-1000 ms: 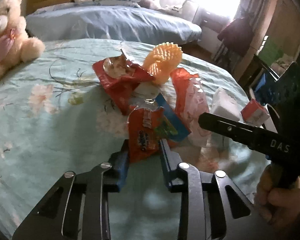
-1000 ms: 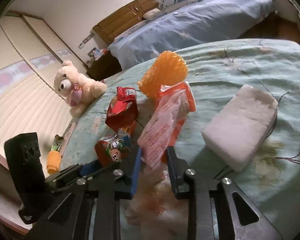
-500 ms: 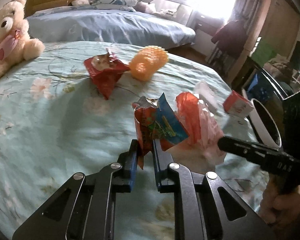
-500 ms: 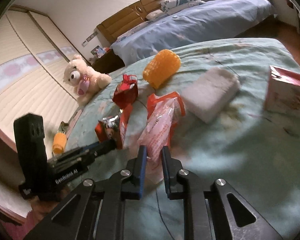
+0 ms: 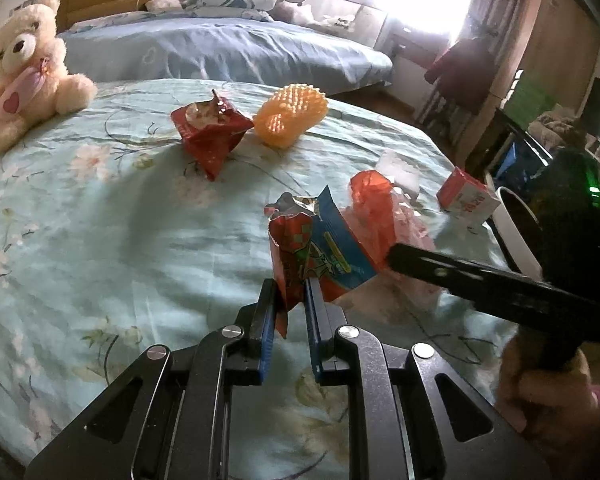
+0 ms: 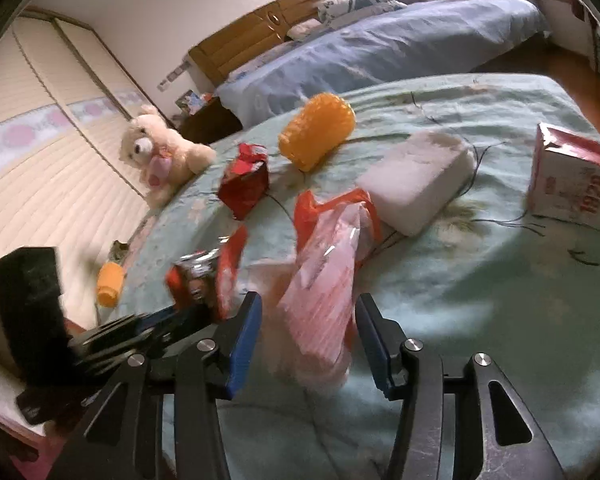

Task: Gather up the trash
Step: 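Grasp the red-and-blue snack wrapper with the left gripper while the right gripper grasps the clear-red plastic bag, then carry the snack wrapper and plastic bag in both grippers over the bin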

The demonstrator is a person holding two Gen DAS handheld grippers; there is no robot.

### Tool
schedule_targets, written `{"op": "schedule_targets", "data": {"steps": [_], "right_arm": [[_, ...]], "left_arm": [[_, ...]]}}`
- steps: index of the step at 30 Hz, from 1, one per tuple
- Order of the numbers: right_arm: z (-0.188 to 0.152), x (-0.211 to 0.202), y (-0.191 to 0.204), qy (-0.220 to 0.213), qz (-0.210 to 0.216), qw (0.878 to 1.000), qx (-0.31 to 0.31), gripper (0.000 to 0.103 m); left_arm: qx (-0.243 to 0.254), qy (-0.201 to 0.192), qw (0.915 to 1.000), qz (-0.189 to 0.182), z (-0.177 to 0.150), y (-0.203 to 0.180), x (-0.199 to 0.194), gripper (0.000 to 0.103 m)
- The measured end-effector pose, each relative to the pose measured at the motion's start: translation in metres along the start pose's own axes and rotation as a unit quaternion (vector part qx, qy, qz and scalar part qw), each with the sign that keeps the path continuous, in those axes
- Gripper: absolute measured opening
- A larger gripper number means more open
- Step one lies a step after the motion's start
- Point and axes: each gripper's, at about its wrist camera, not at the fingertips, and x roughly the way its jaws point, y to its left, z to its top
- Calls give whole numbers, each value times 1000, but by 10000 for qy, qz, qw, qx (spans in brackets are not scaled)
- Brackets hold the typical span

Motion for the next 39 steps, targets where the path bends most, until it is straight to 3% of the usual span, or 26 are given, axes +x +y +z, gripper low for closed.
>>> {"op": "schedule_targets", "data": {"steps": [2,5,12,19,24,39], "right_arm": [[-2,3,-3,56,33,9999,81,32],[-9,-12,0,-118,3,9999,-69,31],[-23,-64,-17,-410,-150,9990,-68,30],[-36,-113,-51,-731,-861,9936,28,30],[-41,-140,-67,-894,-1034,9905,136,30],[-50,-178,-97,-1186,-1257,9840,437,30]], "left_arm": [[63,-23,10000,-20,0,-6,-2,13],[178,-45,9998,-99,0,-18,-4,13],[469,14,9982,-383,0,-56,3,13],[802,79,9946,-659,1,-101,11,13],[1065,112,9909,-813,3,-133,15,13],[1577,217,9813,-1080,5,-202,27,13]]}}
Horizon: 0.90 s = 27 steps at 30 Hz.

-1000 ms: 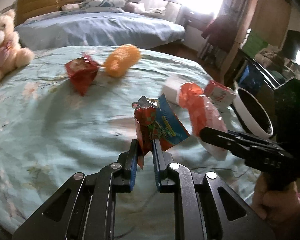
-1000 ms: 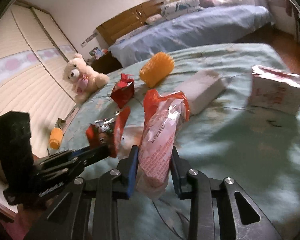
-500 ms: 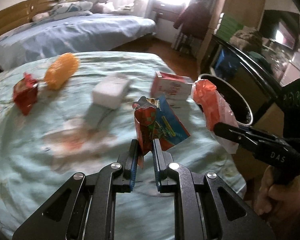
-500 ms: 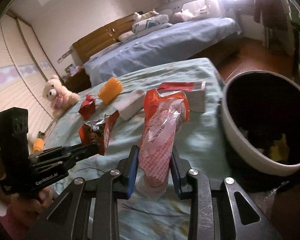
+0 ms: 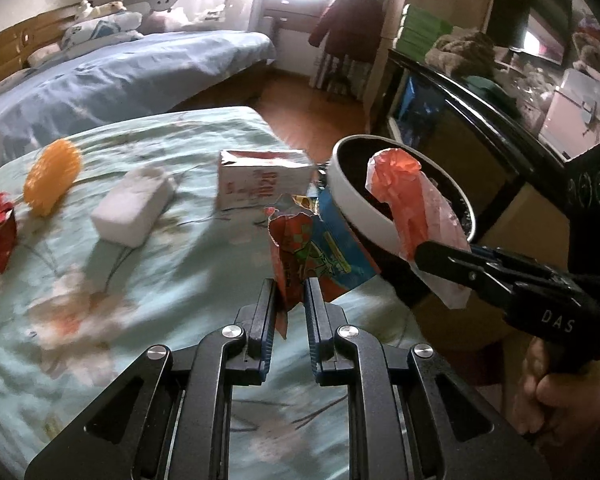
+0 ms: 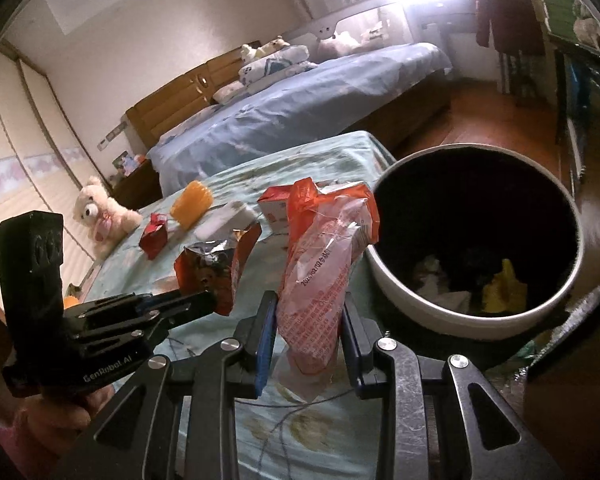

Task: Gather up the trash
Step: 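Carry the snack wrapper and plastic bag in both grippers over the bin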

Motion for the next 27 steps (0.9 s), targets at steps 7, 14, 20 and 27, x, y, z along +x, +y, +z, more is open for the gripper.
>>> {"op": "schedule_targets", "data": {"steps": [7,14,20,27], "right_arm": [[3,-13,-18,-129,-185,9997,98,30],[6,-23,-40,-231,-421,9985,256,30],[9,-30,-56,-303,-614,9970,358,30],[14,-33,-70,-343,-789,9954,418,30]], "left_arm": [[217,-9,9997,-103,13,-23,8,13],[386,-6,9991,-200,25,-42,17,13],[502,6,9984,-248,33,-54,25,13],[574,7,9979,-293,41,-65,33,13]]}}
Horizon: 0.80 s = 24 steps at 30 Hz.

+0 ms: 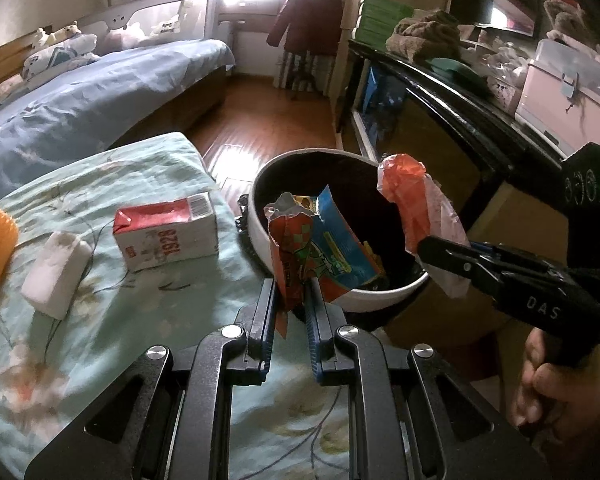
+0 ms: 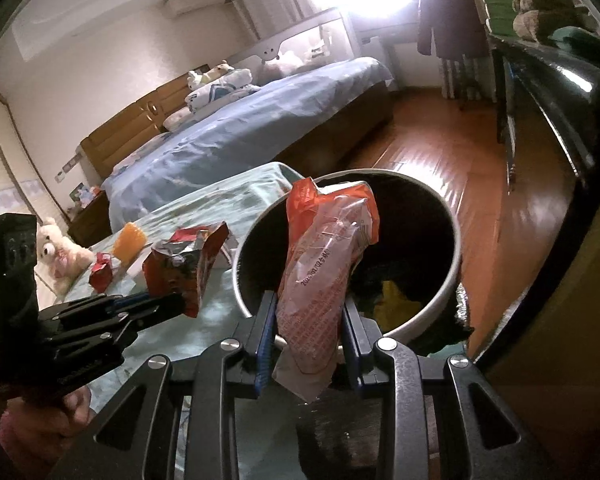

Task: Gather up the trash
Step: 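Carry the snack wrapper and plastic bag in both grippers over the bin, then open both grippers to drop the wrapper and plastic bag into the bin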

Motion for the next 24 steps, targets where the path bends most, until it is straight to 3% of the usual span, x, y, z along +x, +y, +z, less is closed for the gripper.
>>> {"op": "schedule_targets", "data": {"steps": [24], "right_arm": [[16,17,-14,85,-277,9996,-43,31]], "left_arm": [[86,77,9999,-6,27,-9,28,13]]}}
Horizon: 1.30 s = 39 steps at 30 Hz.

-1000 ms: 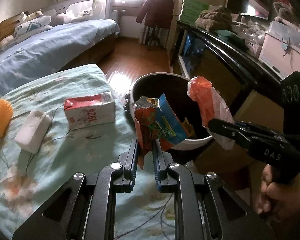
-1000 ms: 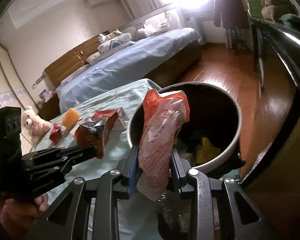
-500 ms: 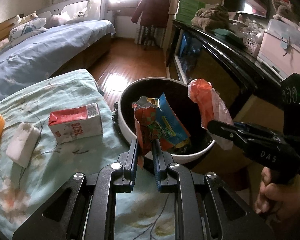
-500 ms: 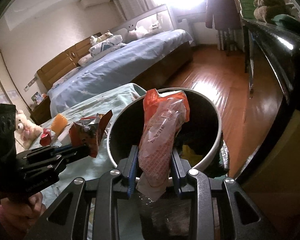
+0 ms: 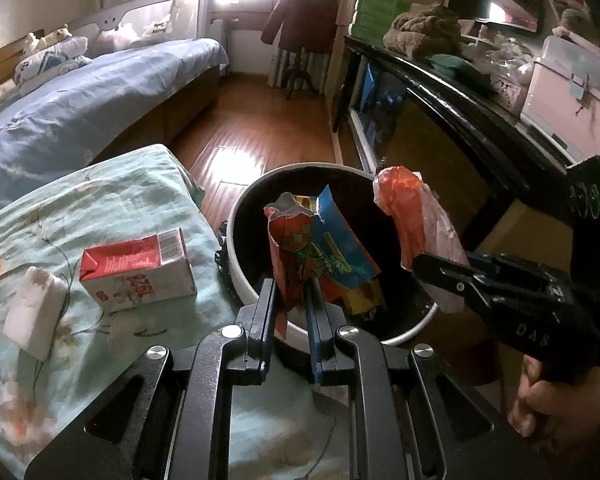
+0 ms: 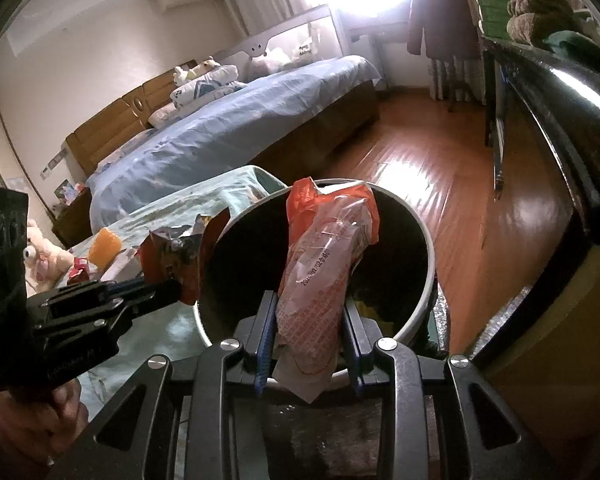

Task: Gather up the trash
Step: 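Open both grippers to drop the wrapper and plastic bag into the bin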

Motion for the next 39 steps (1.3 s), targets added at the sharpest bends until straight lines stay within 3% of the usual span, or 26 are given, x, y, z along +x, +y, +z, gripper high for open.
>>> {"op": "schedule_targets", "data": {"steps": [39], "right_arm": [[9,21,-14,157,-242,9996,-7,31]], "left_arm": [[7,164,9999,26,19,-6,30,14]]}}
